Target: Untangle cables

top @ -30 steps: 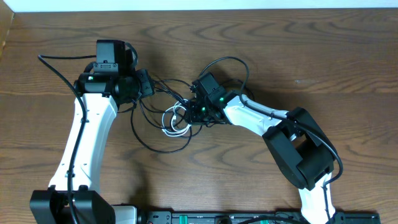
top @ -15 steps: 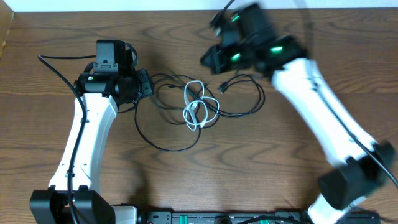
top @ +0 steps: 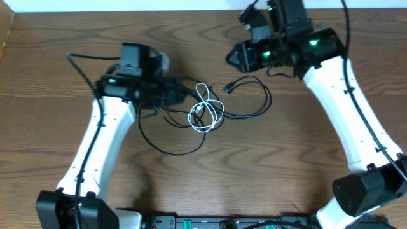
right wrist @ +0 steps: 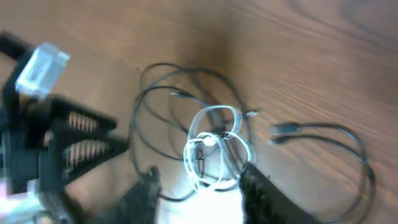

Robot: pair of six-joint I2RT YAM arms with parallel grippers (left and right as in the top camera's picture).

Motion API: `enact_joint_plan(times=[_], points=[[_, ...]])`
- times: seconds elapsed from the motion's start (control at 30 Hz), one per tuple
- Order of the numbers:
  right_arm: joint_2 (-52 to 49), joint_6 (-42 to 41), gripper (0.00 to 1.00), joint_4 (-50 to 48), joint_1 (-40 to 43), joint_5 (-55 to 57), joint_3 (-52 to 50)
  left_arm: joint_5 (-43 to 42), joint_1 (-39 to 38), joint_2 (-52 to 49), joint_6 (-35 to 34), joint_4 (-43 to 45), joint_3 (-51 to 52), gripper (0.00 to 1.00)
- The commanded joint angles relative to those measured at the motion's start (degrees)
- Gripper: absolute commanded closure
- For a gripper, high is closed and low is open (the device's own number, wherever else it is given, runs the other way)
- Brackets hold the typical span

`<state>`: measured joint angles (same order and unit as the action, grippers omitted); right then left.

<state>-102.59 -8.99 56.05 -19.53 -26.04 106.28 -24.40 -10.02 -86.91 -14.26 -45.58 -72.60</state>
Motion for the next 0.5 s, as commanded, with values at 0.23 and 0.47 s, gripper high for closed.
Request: enact_joint_plan(times=[0.23,0.47], points=[[0.3,1.4,0.28,4.3,12.5,0.0,-0.1,-3.3,-8.5,-5.9,15.9,1.7,3.1,0.28],[0.2,1.4,0.26,4.4,12.7,0.0,-0.1,-3.4,-12.6,-14.8,14.2,11.7,4.0,0.29]])
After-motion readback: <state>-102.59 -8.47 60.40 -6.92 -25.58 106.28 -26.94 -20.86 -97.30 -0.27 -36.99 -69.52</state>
